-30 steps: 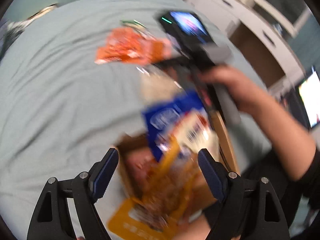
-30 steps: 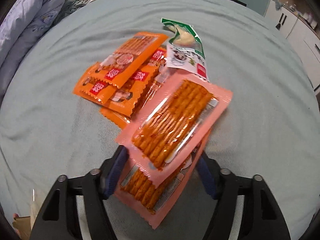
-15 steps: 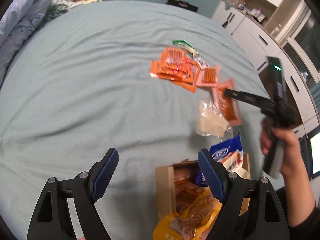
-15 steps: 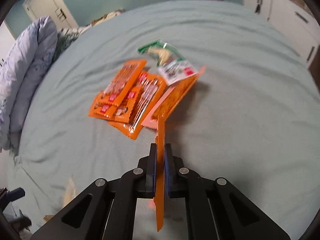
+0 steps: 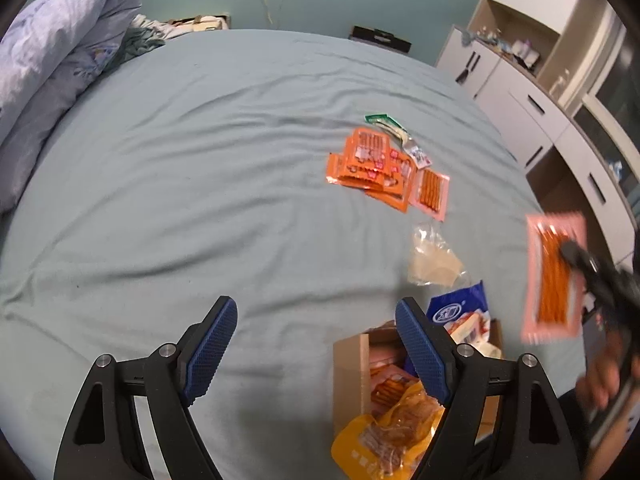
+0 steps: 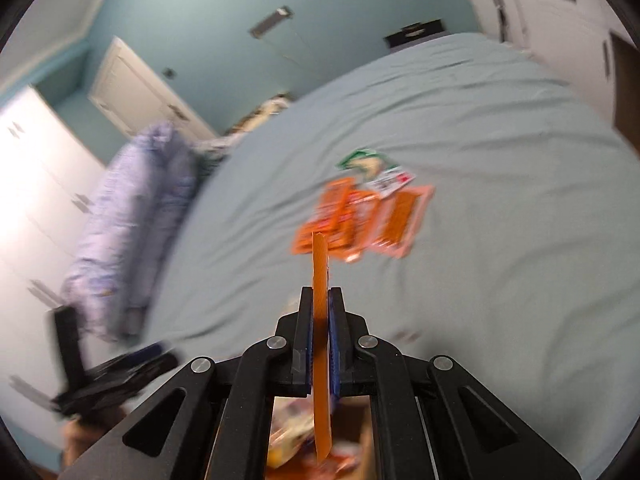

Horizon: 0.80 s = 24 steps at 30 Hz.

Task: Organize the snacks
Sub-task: 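Lower the orange stick pack into the box and open the right tool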

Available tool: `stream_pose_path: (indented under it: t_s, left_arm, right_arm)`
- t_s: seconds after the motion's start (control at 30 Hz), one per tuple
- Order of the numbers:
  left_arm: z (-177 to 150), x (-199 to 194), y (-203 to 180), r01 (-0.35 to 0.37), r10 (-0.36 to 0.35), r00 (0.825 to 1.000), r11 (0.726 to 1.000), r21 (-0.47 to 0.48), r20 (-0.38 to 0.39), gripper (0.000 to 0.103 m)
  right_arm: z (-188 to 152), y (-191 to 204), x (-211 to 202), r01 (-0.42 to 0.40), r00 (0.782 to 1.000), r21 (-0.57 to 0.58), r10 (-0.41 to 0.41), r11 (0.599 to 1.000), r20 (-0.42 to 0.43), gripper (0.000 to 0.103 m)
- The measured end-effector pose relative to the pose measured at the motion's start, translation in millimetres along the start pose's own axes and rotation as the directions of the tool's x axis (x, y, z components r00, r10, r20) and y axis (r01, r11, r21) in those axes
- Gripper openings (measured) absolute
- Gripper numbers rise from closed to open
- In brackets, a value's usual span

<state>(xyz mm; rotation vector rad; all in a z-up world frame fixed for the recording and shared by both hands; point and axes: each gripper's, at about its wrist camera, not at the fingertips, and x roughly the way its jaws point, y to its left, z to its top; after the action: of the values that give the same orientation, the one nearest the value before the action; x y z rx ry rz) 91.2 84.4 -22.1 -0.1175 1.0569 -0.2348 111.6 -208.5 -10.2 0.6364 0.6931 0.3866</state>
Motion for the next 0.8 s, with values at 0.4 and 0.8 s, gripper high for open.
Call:
stream_pose_path:
  t_s: [0.4,0.8]
  left_arm:
    - [-2.4,-3.5,-6.3,-0.006,0.006,1.0,1.0,0.029,0.009,0.082]
    - [-2.6,5.1,-13.5,0.003,-0.002,0.999,0.999,0.039,-0.038,0.082]
  right_arm:
    - [-56.6,29.2,13.1,0.134,0.985,-0.071,-0.141,0.988,-0.103,0.052]
    - [-55.3,-21.0,-1.1,0.285,0.958,0.181,-0.282,0.941,-0.045,0.069]
